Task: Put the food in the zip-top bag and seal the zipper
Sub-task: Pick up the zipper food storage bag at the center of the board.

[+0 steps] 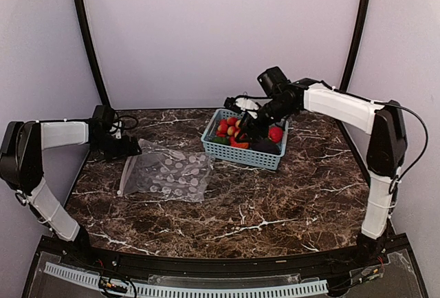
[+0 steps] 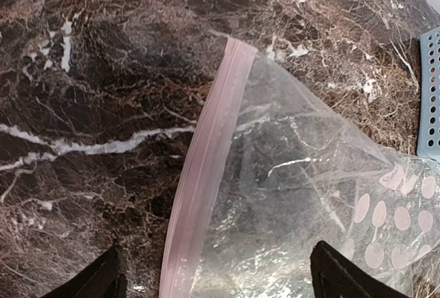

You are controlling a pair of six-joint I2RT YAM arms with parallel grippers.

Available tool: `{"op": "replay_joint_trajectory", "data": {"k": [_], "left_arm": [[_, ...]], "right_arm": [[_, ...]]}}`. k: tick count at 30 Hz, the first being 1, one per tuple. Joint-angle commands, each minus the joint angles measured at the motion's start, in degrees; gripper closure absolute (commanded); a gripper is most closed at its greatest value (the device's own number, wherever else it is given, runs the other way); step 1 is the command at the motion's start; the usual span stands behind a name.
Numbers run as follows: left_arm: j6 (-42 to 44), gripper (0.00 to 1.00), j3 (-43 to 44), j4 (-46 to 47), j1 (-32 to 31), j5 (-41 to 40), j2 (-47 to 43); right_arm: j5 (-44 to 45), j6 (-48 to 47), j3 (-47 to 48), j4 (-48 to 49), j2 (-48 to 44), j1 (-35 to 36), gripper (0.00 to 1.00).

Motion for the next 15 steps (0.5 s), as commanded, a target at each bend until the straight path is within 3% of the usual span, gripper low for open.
{"op": "replay_joint_trajectory", "data": {"k": [1,8,15], "left_arm": [[0.94,0.1,1.28,-2.11,0.31,2.05,0.22],[2.67,0.16,0.77,-1.29,0.72,1.85,2.76],[2.08,0.32,3.78,-1.98,0.95,7.54,6.14]], "right_arm": [[-6.87,2.8,0.57,-3.12,-7.51,-3.09,0.35],[-7.95,4.47,-9.24,-1.51,-17.68,-5.39,0.34],[-5.58,4.01,-11.49,-3.28,-23.29,-6.71,0.34]]}}
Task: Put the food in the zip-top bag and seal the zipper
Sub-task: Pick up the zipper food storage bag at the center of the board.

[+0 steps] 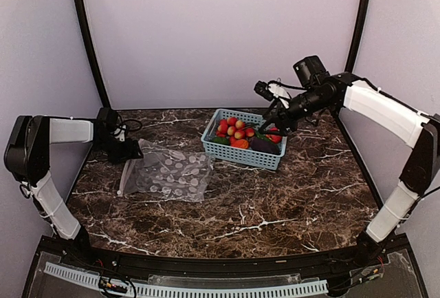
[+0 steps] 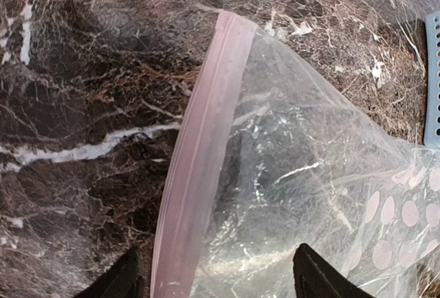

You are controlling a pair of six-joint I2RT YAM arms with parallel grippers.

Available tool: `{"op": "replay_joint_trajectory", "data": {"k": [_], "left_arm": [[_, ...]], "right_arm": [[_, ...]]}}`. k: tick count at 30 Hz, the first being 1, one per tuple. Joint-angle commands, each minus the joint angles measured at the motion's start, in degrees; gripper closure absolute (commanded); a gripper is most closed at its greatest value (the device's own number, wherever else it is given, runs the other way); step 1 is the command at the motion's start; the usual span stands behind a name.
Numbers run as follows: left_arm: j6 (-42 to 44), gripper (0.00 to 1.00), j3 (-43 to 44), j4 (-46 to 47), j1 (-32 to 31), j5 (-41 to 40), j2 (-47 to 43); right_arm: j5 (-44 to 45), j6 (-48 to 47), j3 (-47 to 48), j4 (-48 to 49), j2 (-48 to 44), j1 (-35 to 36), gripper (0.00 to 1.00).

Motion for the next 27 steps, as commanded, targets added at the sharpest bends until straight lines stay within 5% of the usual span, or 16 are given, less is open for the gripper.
{"op": "replay_joint_trajectory", "data": {"k": [1,6,11,21,27], "left_arm": [[0.47,0.35,1.69,-1.37,0.42,4.78,0.25],[-0.95,0.76,0.94,-0.43,0.45,7.97,-1.45],[-1.05,0.97,-0.3,-1.17,0.4,9.29,-7.71],[6.99,0.99,14.04,-16.31,-2.27,1.85,-27.49],[12.82,0.99,19.91,-22.78,-15.3,-2.15,-28.26]], "right_arm": [[0.62,1.14,-1.08,-1.03,-4.47,-0.88,0.34],[0.33,1.97,-5.21,0.66,-8.38,-1.0,0.34],[-1.42,3.96,-6.68,1.4,-9.31,-0.97,0.34],[-2.08,8.06,-4.63,1.58,-10.78,-0.97,0.34],[-11.61,15.99,-1.4,3.7,-8.16,-0.99,0.36]]}}
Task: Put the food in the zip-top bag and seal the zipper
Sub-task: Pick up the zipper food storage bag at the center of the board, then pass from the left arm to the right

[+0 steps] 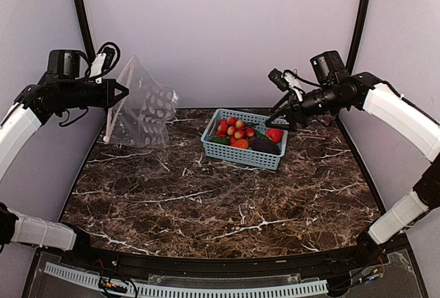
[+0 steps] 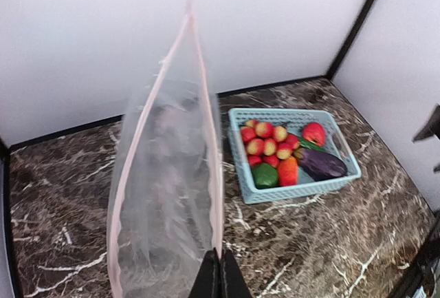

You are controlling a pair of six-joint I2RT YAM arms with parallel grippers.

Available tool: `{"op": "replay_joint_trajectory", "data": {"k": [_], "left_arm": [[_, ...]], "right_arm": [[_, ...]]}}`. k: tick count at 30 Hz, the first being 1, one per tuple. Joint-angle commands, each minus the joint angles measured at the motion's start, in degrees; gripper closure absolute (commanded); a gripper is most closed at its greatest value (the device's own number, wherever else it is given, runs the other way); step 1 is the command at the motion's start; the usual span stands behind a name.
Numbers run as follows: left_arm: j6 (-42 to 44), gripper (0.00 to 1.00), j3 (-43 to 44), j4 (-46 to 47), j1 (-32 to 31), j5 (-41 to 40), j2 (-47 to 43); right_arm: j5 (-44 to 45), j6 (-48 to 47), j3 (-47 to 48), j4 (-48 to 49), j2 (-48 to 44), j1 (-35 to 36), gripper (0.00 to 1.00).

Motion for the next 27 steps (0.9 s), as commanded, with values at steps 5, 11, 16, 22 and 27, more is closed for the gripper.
{"op": "replay_joint_trajectory", "data": {"k": [5,11,16,22,27], "left_arm": [[0.37,0.99,-8.17,-1.74,-18.47,-10.89,-0.38],[-7.27,0.99,-21.87,15.6,-25.41,-13.02,-1.36],[-10.1,0.99,-24.05,25.68,-27.6,-19.68,1.81],[-13.54,0.99,-25.17,36.26,-27.89,-22.21,4.83],[-16.8,0.99,-26.74,43.09,-28.37,-22.83,8.75]], "right_arm": [[-16.36,13.53,9.11,2.78,9.27,-0.19,0.4],[-24.89,21.28,14.69,5.66,19.6,0.57,0.47],[-27.16,29.11,20.48,9.83,26.66,1.89,0.5],[-27.81,36.19,26.0,14.6,33.9,4.07,0.49],[-23.55,40.38,27.59,20.36,36.37,5.52,0.47]]}}
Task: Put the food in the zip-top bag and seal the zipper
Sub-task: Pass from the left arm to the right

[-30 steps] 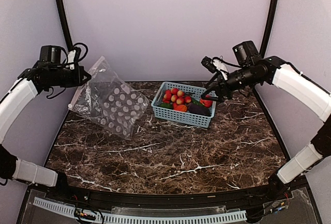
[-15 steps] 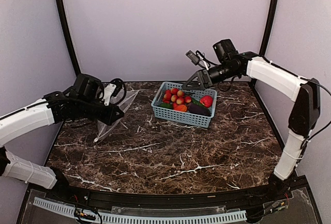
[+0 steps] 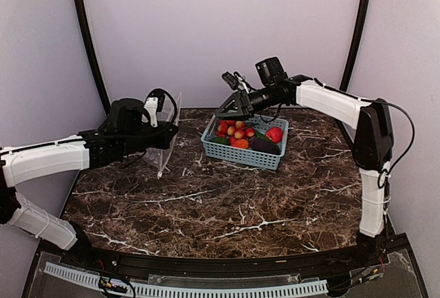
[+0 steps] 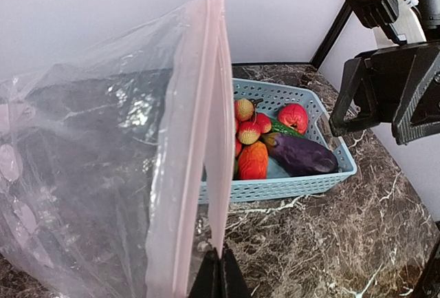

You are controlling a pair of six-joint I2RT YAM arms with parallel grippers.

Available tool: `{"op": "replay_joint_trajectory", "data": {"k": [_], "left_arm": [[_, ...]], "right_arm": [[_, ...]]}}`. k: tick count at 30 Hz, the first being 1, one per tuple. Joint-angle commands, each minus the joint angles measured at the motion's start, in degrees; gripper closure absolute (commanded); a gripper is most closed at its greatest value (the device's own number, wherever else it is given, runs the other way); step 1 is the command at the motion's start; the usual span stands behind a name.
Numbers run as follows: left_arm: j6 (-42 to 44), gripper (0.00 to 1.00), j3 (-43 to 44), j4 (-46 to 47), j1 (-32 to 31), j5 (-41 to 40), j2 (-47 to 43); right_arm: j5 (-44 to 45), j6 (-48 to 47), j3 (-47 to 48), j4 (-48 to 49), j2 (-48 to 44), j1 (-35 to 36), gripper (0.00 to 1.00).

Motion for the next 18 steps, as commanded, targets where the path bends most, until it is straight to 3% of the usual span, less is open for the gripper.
{"op": "replay_joint_trajectory", "data": {"k": [1,18], "left_arm": [[-4.84,0.99,-2.06,9.51,-0.69,-2.0,3.05],[-5.62,0.99,-1.93,14.62,-1.82,1.85,6.24]], "right_arm": [[2.49,6.27,4.1,6.22,2.88,1.55,0.47],[5.14,9.87,13.33,8.1,11.37,8.27,0.5]]}}
